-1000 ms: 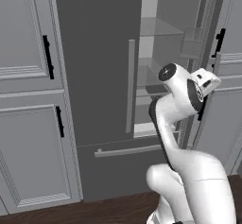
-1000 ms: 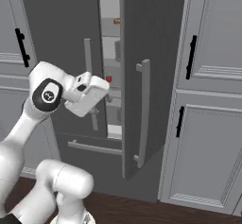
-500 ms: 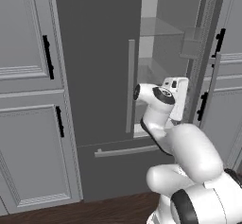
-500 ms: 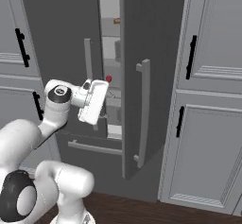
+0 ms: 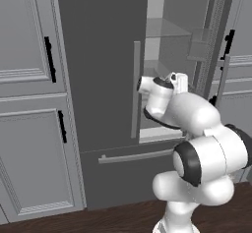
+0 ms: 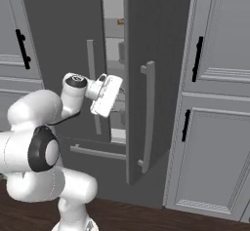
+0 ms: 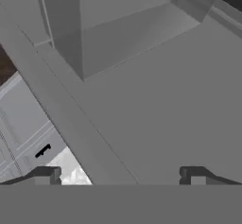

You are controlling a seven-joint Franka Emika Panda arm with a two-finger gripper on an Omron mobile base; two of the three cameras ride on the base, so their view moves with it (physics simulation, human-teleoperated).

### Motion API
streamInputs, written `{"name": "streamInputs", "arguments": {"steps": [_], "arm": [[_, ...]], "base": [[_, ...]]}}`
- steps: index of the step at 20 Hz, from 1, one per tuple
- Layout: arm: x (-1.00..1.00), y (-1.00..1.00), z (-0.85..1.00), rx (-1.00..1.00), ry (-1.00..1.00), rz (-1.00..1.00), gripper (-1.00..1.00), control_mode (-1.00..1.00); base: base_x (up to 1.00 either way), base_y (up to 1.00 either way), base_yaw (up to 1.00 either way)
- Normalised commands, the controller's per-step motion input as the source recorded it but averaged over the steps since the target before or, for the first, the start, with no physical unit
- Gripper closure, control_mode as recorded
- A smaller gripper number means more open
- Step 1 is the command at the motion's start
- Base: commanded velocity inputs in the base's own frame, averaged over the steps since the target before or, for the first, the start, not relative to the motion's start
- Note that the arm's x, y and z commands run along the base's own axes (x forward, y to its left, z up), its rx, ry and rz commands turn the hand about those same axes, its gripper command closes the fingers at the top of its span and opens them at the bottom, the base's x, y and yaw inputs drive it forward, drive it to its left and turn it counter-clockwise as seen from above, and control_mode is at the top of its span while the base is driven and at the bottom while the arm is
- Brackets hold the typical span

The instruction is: Take the strawberry from the fridge and place it on top of the pancake, located on the dining counter.

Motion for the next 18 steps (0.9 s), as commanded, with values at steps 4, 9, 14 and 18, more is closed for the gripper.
{"name": "streamInputs", "arguments": {"steps": [4, 9, 14, 18], "arm": [[0.06, -0.37, -0.17, -0.01, 0.22, 0.03, -1.00, -1.00], [-0.31, -0.67, -0.11, 0.00, 0.15, 0.00, -1.00, -1.00], [-0.77, -0.78, -0.02, 0.00, 0.06, 0.00, -1.00, -1.00], [-0.48, -1.00, 0.00, 0.01, 0.13, 0.00, -1.00, -1.00]], "base": [[0.00, 0.00, 0.00], [0.00, 0.00, 0.00], [0.00, 0.00, 0.00], [0.00, 0.00, 0.00]]}}
